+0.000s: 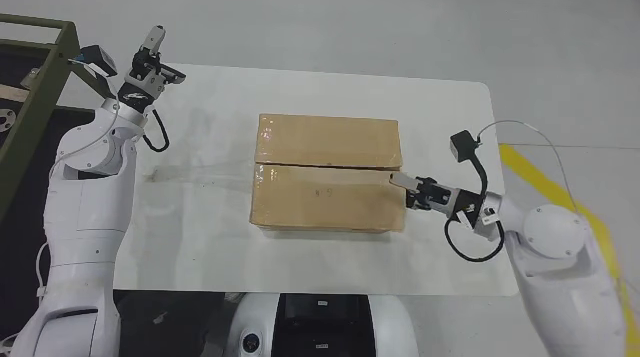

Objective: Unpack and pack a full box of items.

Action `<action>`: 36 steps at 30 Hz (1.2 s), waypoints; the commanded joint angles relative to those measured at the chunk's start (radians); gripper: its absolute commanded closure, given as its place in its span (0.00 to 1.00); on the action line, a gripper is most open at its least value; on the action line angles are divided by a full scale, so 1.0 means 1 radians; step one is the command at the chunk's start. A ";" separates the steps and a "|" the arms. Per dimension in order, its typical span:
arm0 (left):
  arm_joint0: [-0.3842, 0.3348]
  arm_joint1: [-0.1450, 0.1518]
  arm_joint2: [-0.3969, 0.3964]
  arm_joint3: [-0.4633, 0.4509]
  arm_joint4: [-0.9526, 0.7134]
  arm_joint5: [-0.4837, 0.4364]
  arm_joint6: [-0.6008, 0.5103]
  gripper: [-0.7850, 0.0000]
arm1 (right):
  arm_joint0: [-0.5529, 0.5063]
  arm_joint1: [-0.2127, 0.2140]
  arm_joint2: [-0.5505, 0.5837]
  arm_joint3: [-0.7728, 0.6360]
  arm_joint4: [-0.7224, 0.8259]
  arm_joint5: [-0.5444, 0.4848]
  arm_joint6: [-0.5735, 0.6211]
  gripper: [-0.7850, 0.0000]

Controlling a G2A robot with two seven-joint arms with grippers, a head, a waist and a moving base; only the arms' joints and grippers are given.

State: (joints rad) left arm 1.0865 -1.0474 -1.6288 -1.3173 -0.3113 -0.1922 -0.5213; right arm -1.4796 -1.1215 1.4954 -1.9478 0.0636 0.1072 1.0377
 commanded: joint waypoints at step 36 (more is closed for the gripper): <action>0.000 0.000 0.000 0.000 0.000 0.000 0.000 0.00 | -0.130 0.056 0.111 -0.142 0.249 -0.143 0.290 0.00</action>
State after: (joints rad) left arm 1.0865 -1.0474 -1.6288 -1.3173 -0.3113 -0.1922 -0.5213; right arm -1.6044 -1.0672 1.6043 -2.0845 0.3107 -0.0343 1.3181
